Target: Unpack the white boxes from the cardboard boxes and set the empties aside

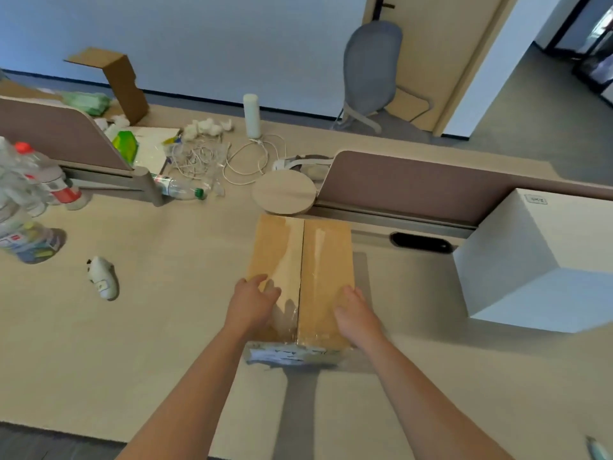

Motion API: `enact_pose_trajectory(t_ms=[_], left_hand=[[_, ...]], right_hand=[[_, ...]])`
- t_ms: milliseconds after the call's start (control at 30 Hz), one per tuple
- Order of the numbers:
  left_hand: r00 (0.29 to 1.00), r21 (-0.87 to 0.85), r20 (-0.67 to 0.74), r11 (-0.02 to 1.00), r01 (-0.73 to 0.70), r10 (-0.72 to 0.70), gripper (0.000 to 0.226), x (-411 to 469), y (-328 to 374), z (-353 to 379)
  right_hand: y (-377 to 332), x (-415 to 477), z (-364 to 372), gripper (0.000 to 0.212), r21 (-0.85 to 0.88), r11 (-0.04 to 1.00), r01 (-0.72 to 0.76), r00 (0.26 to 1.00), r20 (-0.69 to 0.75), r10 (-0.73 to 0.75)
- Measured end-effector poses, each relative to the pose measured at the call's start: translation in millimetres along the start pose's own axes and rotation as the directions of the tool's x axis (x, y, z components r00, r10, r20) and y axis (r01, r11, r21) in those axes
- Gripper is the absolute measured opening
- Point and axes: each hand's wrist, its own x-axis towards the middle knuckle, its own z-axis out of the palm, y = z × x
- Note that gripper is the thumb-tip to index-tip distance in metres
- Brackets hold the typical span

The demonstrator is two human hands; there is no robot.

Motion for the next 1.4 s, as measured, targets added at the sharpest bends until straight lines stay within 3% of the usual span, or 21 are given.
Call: enact_pose_trajectory(t_ms=[267,367,500,600,767,900,1033,1167,1400], left_hand=[[0.996,0.007,0.078,0.999,-0.048,0.048,0.053,-63.4,7.0,45.2],[0.993,-0.008,0.106,0.999,-0.046,0.046,0.055,-95.9,11.6,72.1],[0.992,-0.017,0.116,0.999,-0.042,0.043,0.060,-140.9,21.5,104.7],[0.993,0.000,0.107,0.999,-0.041,0.041,0.061,-169.1,28.5,123.9],[0.990,0.080,0.139,0.996,-0.045,0.034,0.064,-195.5,32.9,141.4],[0.993,0.181,0.104,0.981,-0.073,0.054,0.061,-202.7,40.2,138.6],[0.984,0.099,0.052,0.980,-0.174,0.170,0.041,-206.4,68.2,139.4],[0.950,-0.009,0.156,0.962,-0.273,0.271,0.021,-209.4,105.6,162.5],[0.835,-0.098,0.412,0.928,-0.359,0.366,0.020,-235.1,161.9,254.1]], right_hand=[[70.5,-41.9,-10.3,0.058,-0.004,0.997,-0.077,0.994,-0.074,0.076],[106.7,-64.7,-24.3,0.052,0.010,0.995,-0.104,0.991,-0.083,0.104],[148.9,-99.8,-41.6,0.022,0.039,0.995,-0.096,0.991,-0.085,0.099],[173.6,-123.1,-50.2,0.043,0.049,0.996,-0.072,0.994,-0.078,0.075],[192.0,-148.6,-65.2,0.053,0.244,0.966,-0.083,0.995,-0.024,0.092],[197.5,-161.4,-74.5,0.044,0.397,0.913,-0.098,0.991,-0.042,0.125],[197.9,-162.9,-79.8,0.045,0.424,0.901,-0.094,0.979,-0.125,0.161],[205.7,-169.6,-97.6,0.045,0.450,0.884,-0.128,0.952,-0.194,0.236],[271.1,-186.0,-136.9,0.035,0.493,0.852,-0.177,0.867,-0.331,0.372]])
